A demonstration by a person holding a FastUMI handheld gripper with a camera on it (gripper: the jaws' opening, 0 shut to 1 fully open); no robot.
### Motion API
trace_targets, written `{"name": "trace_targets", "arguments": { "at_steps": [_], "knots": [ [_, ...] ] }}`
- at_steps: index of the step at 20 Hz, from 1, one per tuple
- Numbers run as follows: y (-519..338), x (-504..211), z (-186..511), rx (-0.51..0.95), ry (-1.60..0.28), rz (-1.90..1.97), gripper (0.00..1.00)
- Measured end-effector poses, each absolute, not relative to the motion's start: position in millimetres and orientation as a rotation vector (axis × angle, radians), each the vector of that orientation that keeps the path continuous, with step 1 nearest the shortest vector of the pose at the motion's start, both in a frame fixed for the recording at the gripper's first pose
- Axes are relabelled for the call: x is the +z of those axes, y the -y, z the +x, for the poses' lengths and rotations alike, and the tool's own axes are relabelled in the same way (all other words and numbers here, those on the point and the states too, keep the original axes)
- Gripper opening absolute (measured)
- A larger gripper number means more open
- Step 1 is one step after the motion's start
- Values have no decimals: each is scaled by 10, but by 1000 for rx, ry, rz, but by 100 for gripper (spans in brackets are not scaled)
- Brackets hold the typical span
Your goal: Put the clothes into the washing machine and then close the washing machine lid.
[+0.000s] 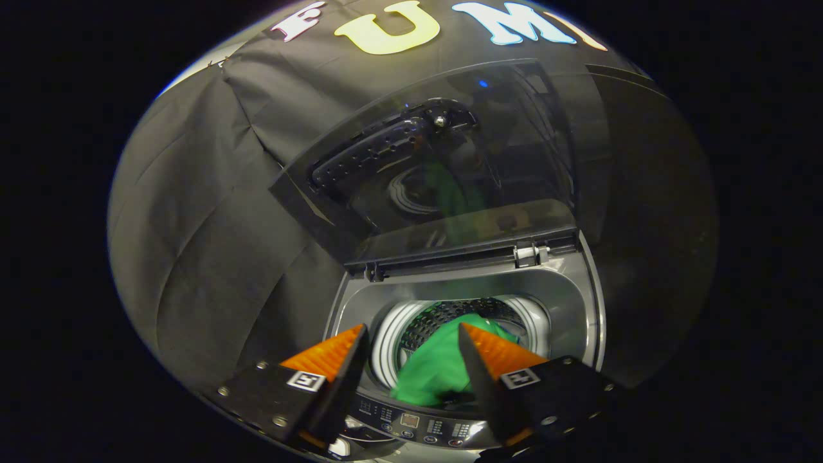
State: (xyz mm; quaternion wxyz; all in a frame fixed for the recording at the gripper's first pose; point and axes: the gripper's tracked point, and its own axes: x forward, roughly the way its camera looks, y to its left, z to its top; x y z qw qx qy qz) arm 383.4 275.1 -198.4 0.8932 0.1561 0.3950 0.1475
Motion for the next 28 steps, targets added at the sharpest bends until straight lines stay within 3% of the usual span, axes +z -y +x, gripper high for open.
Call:
{"name": "trace_targets", "arguments": {
  "at_steps": [1, 6, 22, 28],
  "knots": [
    [-2738, -1983, 3814, 304, -815, 303, 96],
    [-2760, -1782, 3750, 300, -756, 255, 96],
    [-2486, 231, 4106, 271, -250, 149, 95],
    [-2455, 464, 4370, 278, -175, 123, 95]
  ]
}}
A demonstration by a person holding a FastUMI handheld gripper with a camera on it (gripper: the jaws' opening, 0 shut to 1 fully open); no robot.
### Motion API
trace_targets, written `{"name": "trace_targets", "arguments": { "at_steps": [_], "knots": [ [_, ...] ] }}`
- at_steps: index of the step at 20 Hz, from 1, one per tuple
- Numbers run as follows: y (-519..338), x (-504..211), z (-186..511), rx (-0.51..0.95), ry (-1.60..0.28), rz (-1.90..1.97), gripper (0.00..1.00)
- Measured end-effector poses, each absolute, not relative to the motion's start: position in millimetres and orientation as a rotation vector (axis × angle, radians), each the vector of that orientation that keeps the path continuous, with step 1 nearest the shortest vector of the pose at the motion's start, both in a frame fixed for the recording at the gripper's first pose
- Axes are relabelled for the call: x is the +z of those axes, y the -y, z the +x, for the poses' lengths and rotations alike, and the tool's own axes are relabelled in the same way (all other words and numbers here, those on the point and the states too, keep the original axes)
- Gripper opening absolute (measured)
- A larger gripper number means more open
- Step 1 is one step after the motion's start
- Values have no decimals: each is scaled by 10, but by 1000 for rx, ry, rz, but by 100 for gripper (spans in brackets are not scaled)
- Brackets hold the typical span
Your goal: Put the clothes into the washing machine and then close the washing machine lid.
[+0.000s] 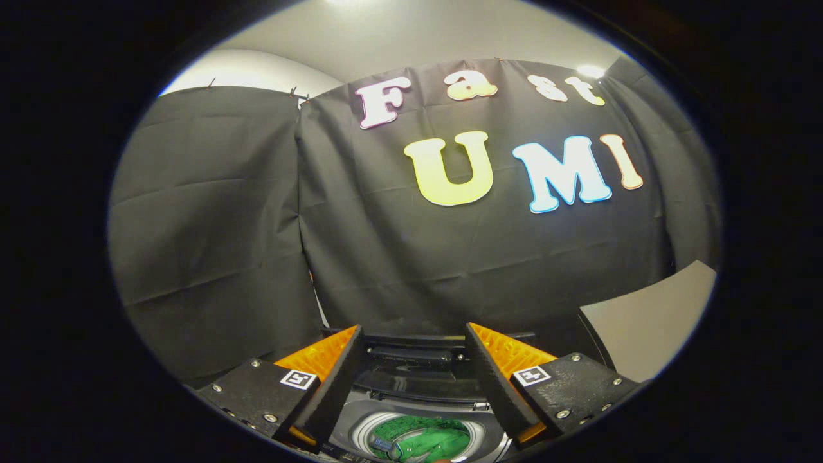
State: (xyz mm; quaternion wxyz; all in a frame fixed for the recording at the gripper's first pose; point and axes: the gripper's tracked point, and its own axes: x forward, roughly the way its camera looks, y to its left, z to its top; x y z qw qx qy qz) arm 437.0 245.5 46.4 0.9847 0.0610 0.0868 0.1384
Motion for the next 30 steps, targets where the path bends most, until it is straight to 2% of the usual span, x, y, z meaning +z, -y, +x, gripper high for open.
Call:
{"name": "trace_targets", "arguments": {
  "at_steps": [11, 20, 30],
  "knots": [
    [-2505, 392, 5196, 219, -182, 61, 95],
    [-2580, 6, 5858, 153, -210, -9, 95],
    [-2468, -518, 6029, 100, -357, -72, 96]
  ]
}}
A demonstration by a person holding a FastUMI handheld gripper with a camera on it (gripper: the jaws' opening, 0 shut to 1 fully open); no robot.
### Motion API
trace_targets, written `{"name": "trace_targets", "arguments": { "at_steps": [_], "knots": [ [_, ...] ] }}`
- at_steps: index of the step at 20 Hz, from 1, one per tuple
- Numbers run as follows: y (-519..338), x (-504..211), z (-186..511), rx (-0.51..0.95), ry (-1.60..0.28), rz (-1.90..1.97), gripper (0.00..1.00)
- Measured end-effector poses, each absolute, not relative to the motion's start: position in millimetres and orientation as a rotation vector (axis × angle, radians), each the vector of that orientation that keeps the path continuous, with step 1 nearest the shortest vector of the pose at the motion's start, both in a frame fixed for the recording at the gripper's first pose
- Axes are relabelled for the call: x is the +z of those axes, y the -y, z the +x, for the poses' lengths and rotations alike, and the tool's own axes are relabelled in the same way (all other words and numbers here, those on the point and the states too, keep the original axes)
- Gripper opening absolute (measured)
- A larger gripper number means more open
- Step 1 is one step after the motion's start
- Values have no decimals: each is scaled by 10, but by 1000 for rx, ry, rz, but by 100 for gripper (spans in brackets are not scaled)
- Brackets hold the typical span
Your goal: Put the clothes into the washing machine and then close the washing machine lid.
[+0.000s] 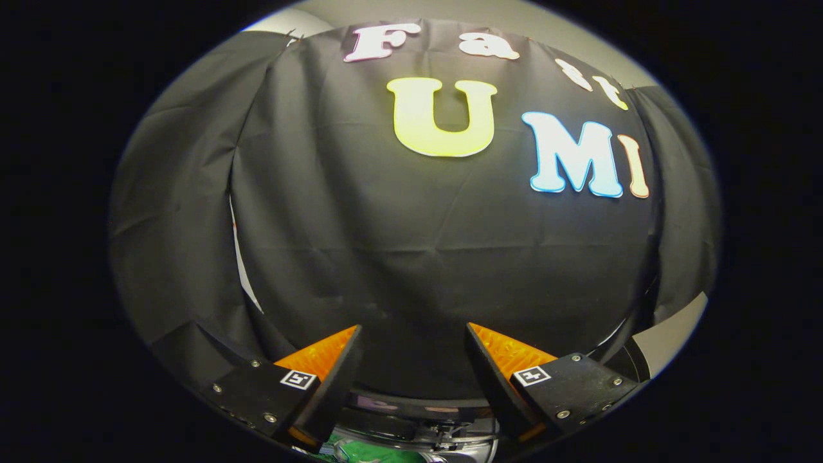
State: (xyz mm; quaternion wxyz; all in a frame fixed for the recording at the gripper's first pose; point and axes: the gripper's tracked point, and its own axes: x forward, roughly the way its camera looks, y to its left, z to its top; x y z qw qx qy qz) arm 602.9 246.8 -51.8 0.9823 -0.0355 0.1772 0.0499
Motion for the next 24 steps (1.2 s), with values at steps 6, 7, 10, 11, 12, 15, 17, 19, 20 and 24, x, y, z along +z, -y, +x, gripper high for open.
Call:
{"name": "trace_targets", "arguments": {
  "at_steps": [6, 7, 10, 11, 12, 15, 17, 19, 20, 24],
  "knots": [
    [-2414, -576, 5871, 86, -389, -7, 96],
    [-2413, -557, 5846, 93, -380, -12, 96],
    [-2416, -512, 5831, 98, -363, 8, 96],
    [-2407, -484, 5819, 99, -355, -3, 96],
    [-2399, -444, 5780, 100, -339, -10, 96],
    [-2436, -449, 5578, 119, -320, -23, 96],
    [-2414, -487, 5555, 115, -341, 3, 95],
    [-2436, -486, 5560, 111, -361, -1, 94],
    [-2440, -465, 5539, 110, -367, 2, 94],
    [-2445, -425, 5393, 108, -353, -3, 94]
  ]
}}
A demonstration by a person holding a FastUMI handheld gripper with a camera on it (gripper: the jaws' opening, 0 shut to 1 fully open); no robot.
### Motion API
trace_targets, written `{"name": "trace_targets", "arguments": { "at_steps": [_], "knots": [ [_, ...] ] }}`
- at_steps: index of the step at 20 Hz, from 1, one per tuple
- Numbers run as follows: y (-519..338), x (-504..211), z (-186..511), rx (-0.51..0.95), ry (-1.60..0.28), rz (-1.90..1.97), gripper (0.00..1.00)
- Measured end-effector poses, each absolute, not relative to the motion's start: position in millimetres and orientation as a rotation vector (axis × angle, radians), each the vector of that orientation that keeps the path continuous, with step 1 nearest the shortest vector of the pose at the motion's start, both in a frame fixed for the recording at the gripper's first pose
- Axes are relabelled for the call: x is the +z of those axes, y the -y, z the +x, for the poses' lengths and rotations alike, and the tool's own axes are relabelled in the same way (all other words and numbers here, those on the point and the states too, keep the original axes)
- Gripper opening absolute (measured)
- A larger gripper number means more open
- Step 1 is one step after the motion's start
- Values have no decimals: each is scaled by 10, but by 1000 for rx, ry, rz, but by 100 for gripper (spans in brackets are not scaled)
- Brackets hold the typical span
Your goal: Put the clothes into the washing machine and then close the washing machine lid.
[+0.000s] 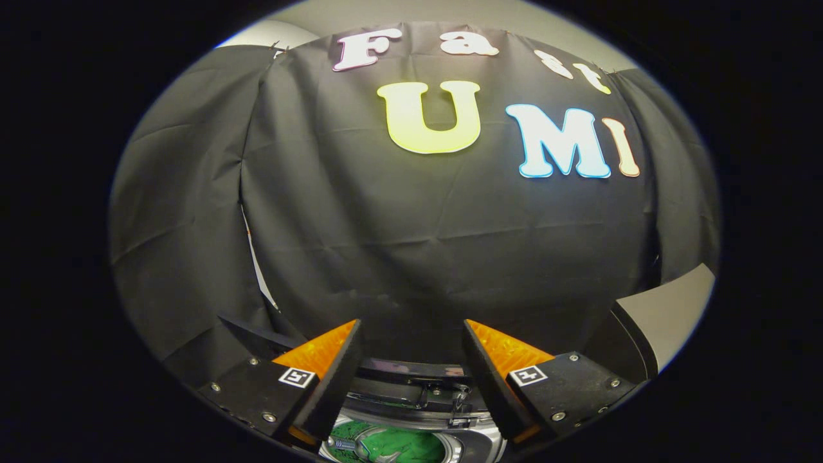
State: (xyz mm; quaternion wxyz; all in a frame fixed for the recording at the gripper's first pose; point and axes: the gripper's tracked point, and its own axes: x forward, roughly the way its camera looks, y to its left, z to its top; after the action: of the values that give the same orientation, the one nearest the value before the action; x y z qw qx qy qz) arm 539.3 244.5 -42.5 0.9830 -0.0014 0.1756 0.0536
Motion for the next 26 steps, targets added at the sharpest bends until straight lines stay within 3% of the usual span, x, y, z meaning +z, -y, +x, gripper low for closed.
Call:
{"name": "trace_targets", "arguments": {
  "at_steps": [26],
  "knots": [
    [-2654, -671, 4109, 225, -359, -93, 91]
  ]
}}
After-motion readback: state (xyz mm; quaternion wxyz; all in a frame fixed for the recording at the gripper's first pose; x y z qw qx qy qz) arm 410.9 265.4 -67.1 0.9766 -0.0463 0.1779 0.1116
